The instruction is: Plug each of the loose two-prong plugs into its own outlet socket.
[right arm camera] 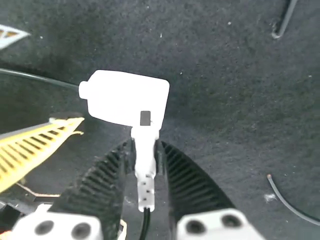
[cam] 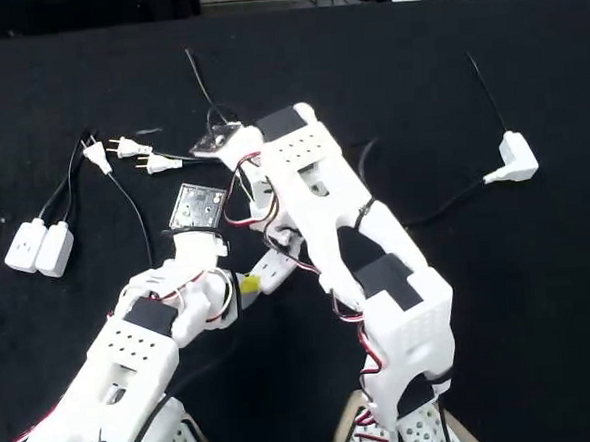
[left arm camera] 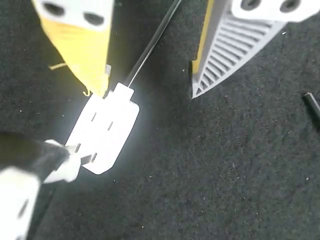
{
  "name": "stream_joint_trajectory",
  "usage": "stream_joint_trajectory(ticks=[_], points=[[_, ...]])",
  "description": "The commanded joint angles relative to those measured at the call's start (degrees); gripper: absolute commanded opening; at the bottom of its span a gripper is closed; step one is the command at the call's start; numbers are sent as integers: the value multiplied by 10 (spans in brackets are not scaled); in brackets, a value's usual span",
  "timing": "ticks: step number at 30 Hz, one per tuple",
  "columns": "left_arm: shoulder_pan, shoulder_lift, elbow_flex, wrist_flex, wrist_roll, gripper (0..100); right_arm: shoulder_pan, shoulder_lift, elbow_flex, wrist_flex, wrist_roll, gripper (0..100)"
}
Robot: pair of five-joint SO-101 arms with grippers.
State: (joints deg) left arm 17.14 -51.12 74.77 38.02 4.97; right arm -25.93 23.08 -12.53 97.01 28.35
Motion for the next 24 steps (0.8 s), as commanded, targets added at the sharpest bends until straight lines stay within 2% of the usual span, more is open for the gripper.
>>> stream_joint_trajectory(ticks=[1, 11, 24], points=[[4, -4, -9, 1, -5, 267, 17, -38, -60, 36, 4, 10], [4, -4, -8, 1, -5, 267, 33, 8, -52, 27, 24, 10], [4, -4, -9, 1, -6, 267, 5, 50, -59, 8, -20, 10]])
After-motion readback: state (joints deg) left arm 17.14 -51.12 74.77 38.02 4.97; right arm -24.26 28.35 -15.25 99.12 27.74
